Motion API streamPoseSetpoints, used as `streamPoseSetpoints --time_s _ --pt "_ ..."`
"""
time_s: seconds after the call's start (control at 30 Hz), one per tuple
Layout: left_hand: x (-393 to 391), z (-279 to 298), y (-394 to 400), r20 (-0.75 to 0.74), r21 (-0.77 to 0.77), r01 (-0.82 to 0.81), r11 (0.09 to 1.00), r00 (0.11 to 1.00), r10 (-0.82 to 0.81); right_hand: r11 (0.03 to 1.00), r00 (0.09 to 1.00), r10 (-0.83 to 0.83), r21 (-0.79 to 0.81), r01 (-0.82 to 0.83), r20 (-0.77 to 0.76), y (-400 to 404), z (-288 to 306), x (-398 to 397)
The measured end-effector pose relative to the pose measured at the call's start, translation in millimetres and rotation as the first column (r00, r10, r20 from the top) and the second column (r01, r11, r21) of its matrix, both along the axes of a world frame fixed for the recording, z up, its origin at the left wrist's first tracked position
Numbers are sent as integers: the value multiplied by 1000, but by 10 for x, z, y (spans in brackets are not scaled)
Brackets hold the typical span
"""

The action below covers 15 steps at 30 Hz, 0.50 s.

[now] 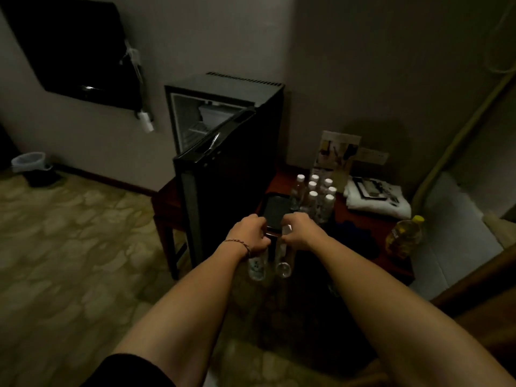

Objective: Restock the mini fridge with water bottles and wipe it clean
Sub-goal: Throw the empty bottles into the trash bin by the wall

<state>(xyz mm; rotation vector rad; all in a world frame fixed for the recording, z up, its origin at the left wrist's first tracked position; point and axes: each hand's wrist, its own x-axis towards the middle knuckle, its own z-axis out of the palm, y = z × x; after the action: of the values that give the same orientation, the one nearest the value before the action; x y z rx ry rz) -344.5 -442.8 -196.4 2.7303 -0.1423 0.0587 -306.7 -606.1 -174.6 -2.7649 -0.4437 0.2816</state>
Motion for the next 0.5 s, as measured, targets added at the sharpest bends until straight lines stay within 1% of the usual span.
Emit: streamPoseSetpoints --time_s 0.1,0.23,0.3,0.43,0.5 --pt "-382 -59 315 -39 -58 -38 998 999 36 997 997 75 14 -75 -16 267 -53 -265" --pt "-762 -66 889 -67 -60 -137 989 989 133 977 978 206 63 -205 -21 831 -100 -559" --pt "-913 -60 1218 -93 -68 -193 979 978 186 970 971 239 57 -238 -7 1197 -74 -675" --pt "-1161 -23 1901 -74 -33 -257 966 964 255 932 932 361 44 -359 -43 2002 -22 -828" --pt "-1265 -36 2272 -69 -39 -308 950 950 305 902 901 432 44 -430 -47 2426 5 -902"
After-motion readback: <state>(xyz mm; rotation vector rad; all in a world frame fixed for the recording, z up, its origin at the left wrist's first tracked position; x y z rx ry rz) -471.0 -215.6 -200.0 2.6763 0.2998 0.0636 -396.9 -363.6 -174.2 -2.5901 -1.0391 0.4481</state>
